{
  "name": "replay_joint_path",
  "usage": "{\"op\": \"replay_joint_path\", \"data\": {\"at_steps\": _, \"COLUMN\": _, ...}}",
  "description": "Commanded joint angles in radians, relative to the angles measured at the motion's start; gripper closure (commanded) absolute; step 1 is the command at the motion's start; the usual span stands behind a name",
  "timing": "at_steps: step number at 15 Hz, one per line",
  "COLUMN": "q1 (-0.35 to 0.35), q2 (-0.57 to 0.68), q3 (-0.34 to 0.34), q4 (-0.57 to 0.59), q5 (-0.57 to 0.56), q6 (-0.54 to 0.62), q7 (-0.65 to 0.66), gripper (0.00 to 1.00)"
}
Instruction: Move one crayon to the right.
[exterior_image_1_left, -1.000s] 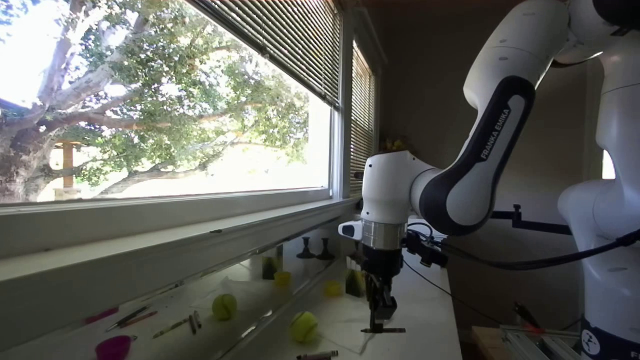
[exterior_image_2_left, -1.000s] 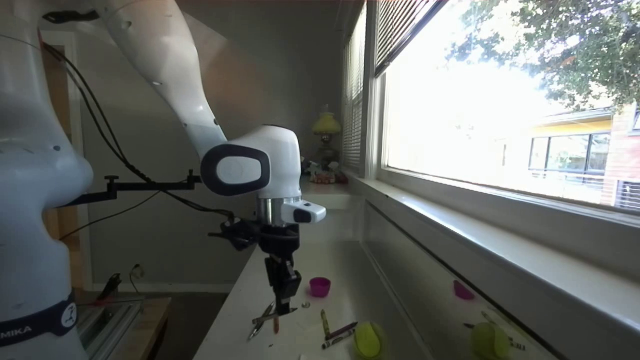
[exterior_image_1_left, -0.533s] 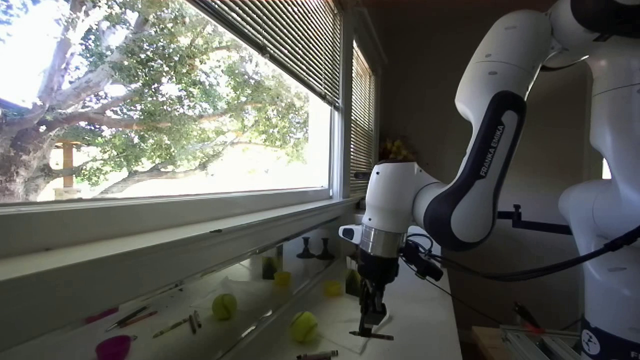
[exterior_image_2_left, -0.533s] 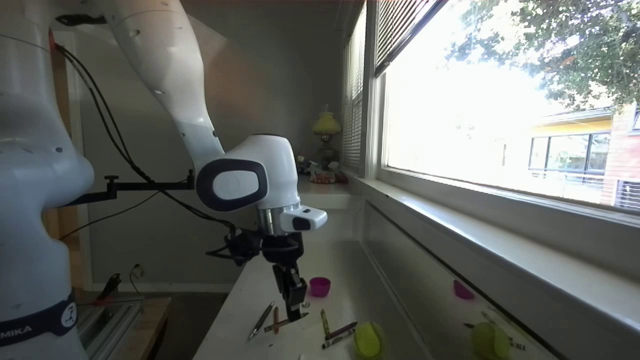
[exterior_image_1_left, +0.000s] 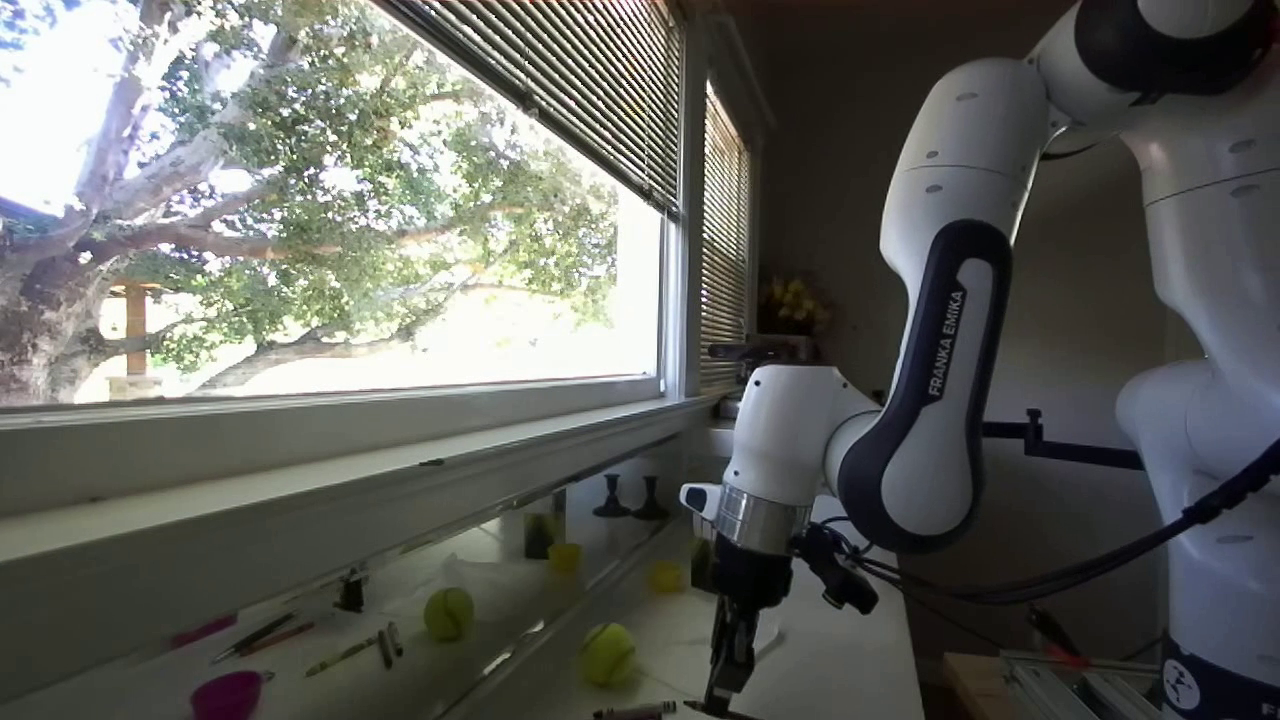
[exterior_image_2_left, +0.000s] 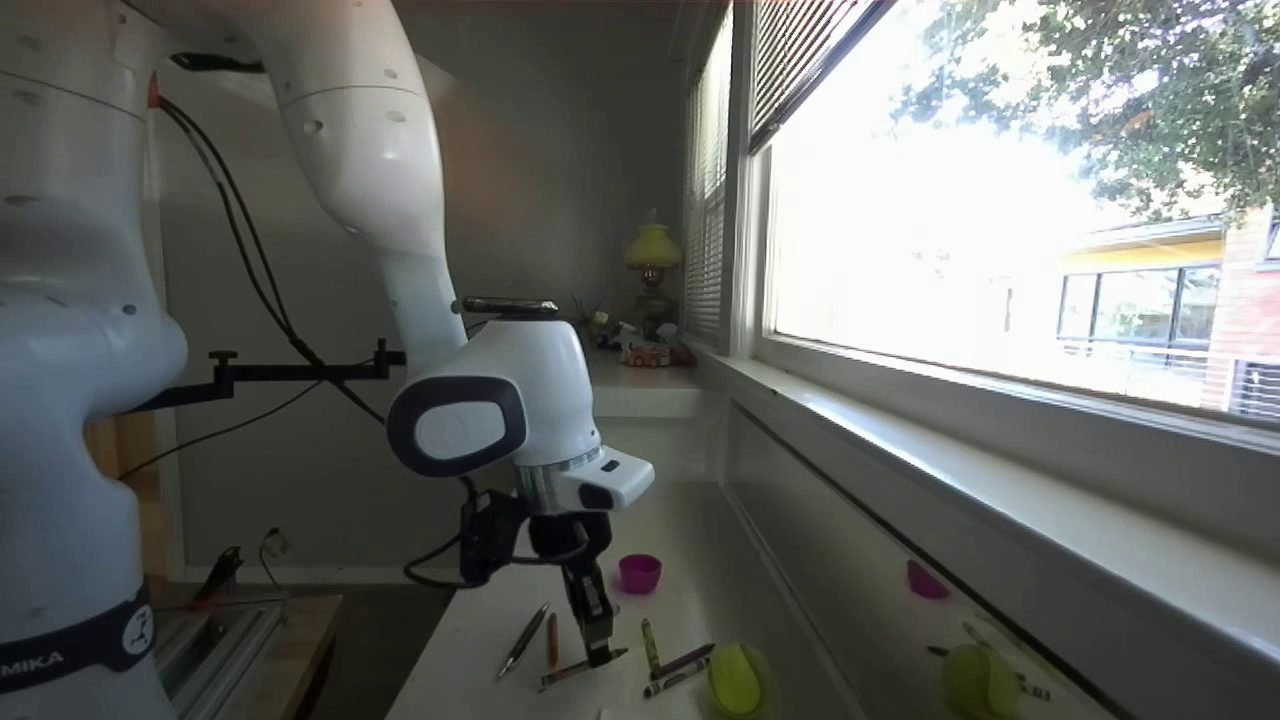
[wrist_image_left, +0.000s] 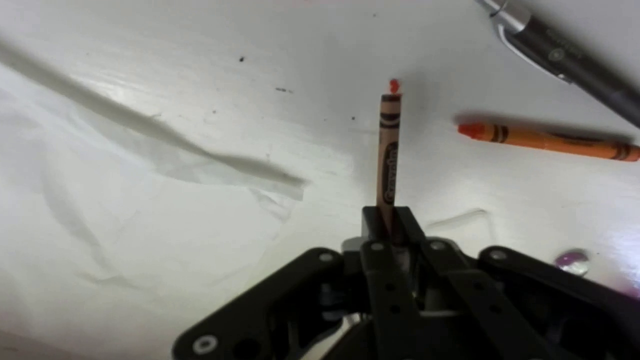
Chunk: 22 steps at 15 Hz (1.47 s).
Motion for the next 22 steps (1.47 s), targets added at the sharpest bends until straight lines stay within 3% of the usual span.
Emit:
{"op": "replay_joint_path", "data": {"at_steps": 1, "q1": -0.062, "q2": 0.068, "q3": 0.112, "q4": 0.024, "q5": 0.115, "q6": 0.043, "q7": -0.026, "gripper": 0.98}}
{"op": "replay_joint_path", "data": {"at_steps": 5, "q1": -0.136, "q2": 0.09, "q3": 0.196, "q4": 0.041, "q5": 0.152, "q6": 0.026, "q7": -0.024, "gripper": 0.98}}
{"op": "replay_joint_path", "data": {"at_steps": 8, "q1": -0.175, "q2": 0.092, "q3": 0.218, "q4": 0.045, "q5": 0.139, "q6": 0.021, "q7": -0.018, "gripper": 0.98}}
{"op": "replay_joint_path", "data": {"at_steps": 9, "q1": -0.147, "q2": 0.088, "q3": 0.19, "q4": 0.046, "q5": 0.156, "q6": 0.018, "q7": -0.029, "gripper": 0.98}}
{"op": "replay_joint_path", "data": {"at_steps": 11, "q1": -0.157, "q2": 0.091, "q3": 0.194, "q4": 0.051, "q5": 0.158, "q6": 0.012, "q7": -0.034, "gripper": 0.98}}
{"op": "replay_joint_path", "data": {"at_steps": 14, "q1": -0.224, "q2": 0.105, "q3": 0.26, "q4": 0.058, "q5": 0.144, "q6": 0.006, "q7": -0.034, "gripper": 0.98}}
{"op": "replay_joint_path", "data": {"at_steps": 15, "q1": -0.24, "q2": 0.109, "q3": 0.278, "q4": 0.061, "q5": 0.147, "q6": 0.005, "q7": -0.033, "gripper": 0.94}}
{"op": "replay_joint_path", "data": {"at_steps": 16, "q1": -0.249, "q2": 0.108, "q3": 0.284, "q4": 0.062, "q5": 0.137, "q6": 0.0, "q7": -0.031, "gripper": 0.66}}
{"op": "replay_joint_path", "data": {"at_steps": 18, "q1": -0.288, "q2": 0.092, "q3": 0.33, "q4": 0.066, "q5": 0.14, "q6": -0.008, "q7": -0.042, "gripper": 0.67}}
{"op": "replay_joint_path", "data": {"at_steps": 19, "q1": -0.286, "q2": 0.055, "q3": 0.326, "q4": 0.063, "q5": 0.125, "q6": -0.037, "q7": -0.038, "gripper": 0.6}}
{"op": "replay_joint_path", "data": {"at_steps": 20, "q1": -0.327, "q2": 0.042, "q3": 0.377, "q4": 0.073, "q5": 0.144, "q6": -0.061, "q7": -0.055, "gripper": 0.54}}
{"op": "replay_joint_path", "data": {"at_steps": 22, "q1": -0.454, "q2": -0.001, "q3": 0.546, "q4": 0.103, "q5": 0.237, "q6": -0.137, "q7": -0.133, "gripper": 0.4}}
